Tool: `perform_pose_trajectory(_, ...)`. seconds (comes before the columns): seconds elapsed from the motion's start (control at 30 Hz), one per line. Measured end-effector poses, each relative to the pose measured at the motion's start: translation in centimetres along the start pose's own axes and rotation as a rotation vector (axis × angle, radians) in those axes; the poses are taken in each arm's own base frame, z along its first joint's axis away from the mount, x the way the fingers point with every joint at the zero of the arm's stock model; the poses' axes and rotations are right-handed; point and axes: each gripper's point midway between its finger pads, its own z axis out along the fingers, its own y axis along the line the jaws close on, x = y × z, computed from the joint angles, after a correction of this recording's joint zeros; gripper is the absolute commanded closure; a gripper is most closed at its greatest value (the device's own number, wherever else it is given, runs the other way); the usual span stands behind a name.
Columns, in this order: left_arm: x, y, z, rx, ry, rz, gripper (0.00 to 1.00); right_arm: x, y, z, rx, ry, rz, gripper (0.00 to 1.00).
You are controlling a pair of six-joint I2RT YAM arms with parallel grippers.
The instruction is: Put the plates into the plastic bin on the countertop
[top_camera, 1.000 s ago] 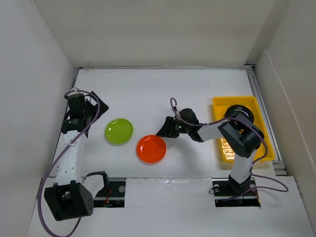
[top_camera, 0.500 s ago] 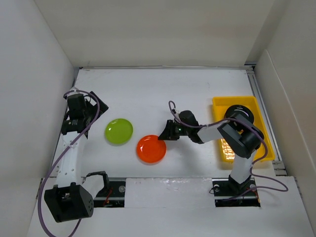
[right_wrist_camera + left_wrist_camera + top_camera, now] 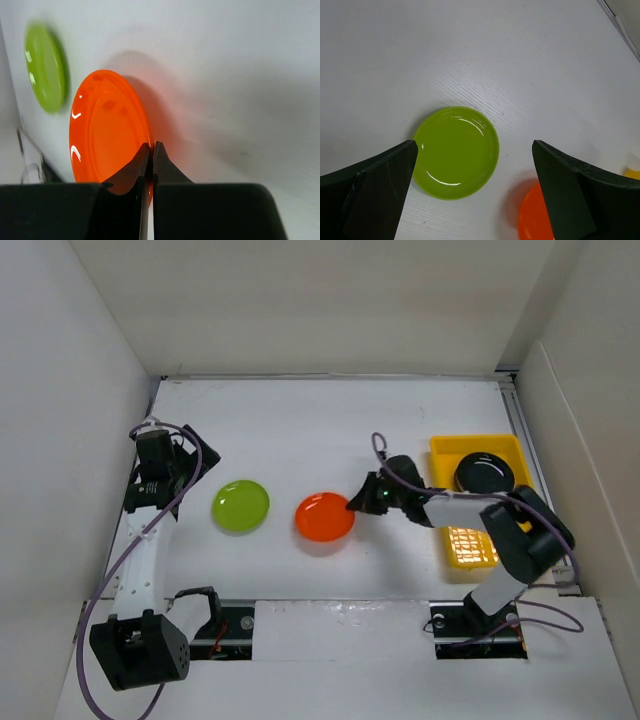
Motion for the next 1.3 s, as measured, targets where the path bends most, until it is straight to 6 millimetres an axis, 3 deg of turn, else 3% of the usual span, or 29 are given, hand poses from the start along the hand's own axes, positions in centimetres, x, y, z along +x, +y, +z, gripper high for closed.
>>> perform_pose_trajectory(0.13, -0.1, -0.1, -0.1, 0.006, -0.004, 0.0, 0.0, -9.3, -3.0, -7.5, 0.133, -0.336, 0.11, 1.0)
perform_pose_trajectory(0.23, -0.1, -0.2, -0.4, 0.012, -0.012, 0.001, 0.0, -16.2, -6.6, -15.6, 0.212, -0.629, 0.209, 1.0)
perform_pose_trajectory(0.3, -0.2, -0.2, -0.6, 0.017, -0.02, 0.0, 0.0, -19.0, -10.2, -21.0, 0.303, -0.794, 0.284, 1.0)
perform_pose_trajectory(0.4, -0.6, -0.4, -1.2, 0.028, -0.043, 0.001, 0.0, -19.7, -15.9, -27.1, 0.45, -0.938, 0.424, 1.0)
perform_pose_trajectory(0.53, -1.1, -0.7, -2.1, 0.044, -0.076, 0.002, 0.0, -16.9, -22.6, -32.5, 0.606, -1.039, 0.636, 1.0)
perform_pose_trajectory(0.63, -1.1, -0.8, -2.2, 0.049, -0.077, 0.002, 0.0, -14.4, -24.8, -33.8, 0.672, -1.05, 0.739, 0.99)
perform_pose_trajectory(0.73, -1.0, -0.9, -2.1, 0.057, -0.069, 0.003, 0.0, -13.7, -24.7, -33.9, 0.679, -1.038, 0.763, 0.89)
perform_pose_trajectory(0.77, -1.0, -1.0, -2.1, 0.06, -0.067, 0.003, 0.0, -13.7, -24.5, -33.9, 0.677, -1.039, 0.762, 0.54)
perform_pose_trajectory(0.8, -0.9, -1.0, -2.1, 0.062, -0.065, 0.003, 0.0, -13.7, -24.4, -33.9, 0.671, -1.04, 0.766, 0.29)
perform_pose_trajectory(0.87, -0.9, -1.1, -2.2, 0.067, -0.062, 0.007, 0.0, -13.9, -24.1, -34.1, 0.667, -1.041, 0.756, 0.13)
perform_pose_trajectory(0.93, -0.8, -1.2, -2.2, 0.074, -0.057, 0.01, 0.0, -14.1, -23.8, -34.2, 0.657, -1.044, 0.748, 0.1)
perform_pose_trajectory(0.97, -0.7, -1.2, -2.1, 0.077, -0.056, 0.01, 0.0, -14.1, -23.6, -34.2, 0.653, -1.046, 0.745, 0.03)
perform_pose_trajectory(1.17, -0.2, -0.9, -1.9, 0.073, -0.042, 0.01, 0.0, -14.5, -21.2, -35.1, 0.624, -1.054, 0.71, 0.02)
perform_pose_trajectory(1.23, -0.2, -0.9, -1.9, 0.073, -0.042, 0.01, 0.0, -14.9, -18.9, -34.7, 0.572, -1.054, 0.648, 0.0)
perform_pose_trajectory(1.3, -0.2, -0.9, -1.8, 0.073, -0.043, 0.009, 0.0, -15.6, -15.0, -33.0, 0.474, -1.02, 0.541, 0.0)
